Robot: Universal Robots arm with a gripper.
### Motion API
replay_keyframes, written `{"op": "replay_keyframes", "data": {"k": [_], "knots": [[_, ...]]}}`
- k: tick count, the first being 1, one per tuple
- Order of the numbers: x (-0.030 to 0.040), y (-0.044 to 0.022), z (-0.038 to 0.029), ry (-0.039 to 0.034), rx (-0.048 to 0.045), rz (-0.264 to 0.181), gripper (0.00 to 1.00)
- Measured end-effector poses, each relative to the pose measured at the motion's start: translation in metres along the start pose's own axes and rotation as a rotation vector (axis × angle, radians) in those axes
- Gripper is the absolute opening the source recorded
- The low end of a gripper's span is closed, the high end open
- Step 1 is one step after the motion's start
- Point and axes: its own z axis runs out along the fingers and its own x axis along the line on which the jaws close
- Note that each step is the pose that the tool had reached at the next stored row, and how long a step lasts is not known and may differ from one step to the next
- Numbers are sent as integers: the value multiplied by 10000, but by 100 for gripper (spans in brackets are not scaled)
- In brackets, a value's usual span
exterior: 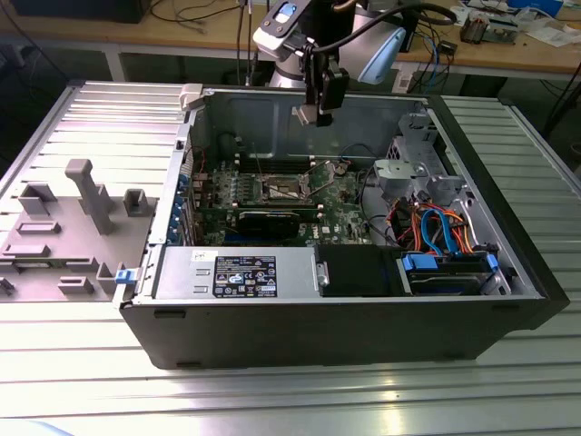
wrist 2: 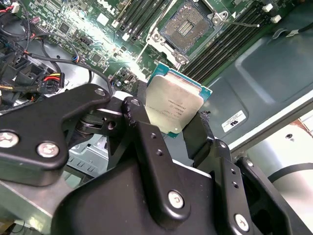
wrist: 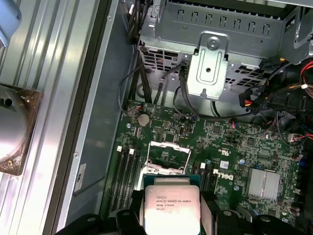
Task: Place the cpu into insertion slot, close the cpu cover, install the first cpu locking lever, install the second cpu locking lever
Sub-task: 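Place the cpu into insertion slot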
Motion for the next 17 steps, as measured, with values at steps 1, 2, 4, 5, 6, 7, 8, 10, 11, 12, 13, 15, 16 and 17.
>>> {"op": "replay_keyframes", "data": {"k": [1, 2, 4, 5, 6, 7, 8, 10, 11, 12, 13, 15, 16, 17], "knots": [[0, -1, 4, -11, -1, 113, 54], [-1, -1, 10, -24, -4, 255, 54], [-1, -1, 20, -45, -7, 472, 54], [-1, -2, 26, -55, -9, 550, 54], [0, -3, 37, -70, -15, 665, 54], [0, -3, 42, -79, -16, 754, 54], [0, -3, 47, -88, -18, 851, 54], [0, -5, 64, -107, -22, 1075, 54], [4, -7, 86, -125, -24, 1228, 54], [12, -14, 96, -126, -27, 1256, 54], [25, -48, 109, -128, -27, 1291, 54], [43, -116, 136, -132, -26, 1310, 54], [47, -127, 150, -133, -27, 1326, 54], [56, -136, 182, -145, -27, 1417, 54]]}}
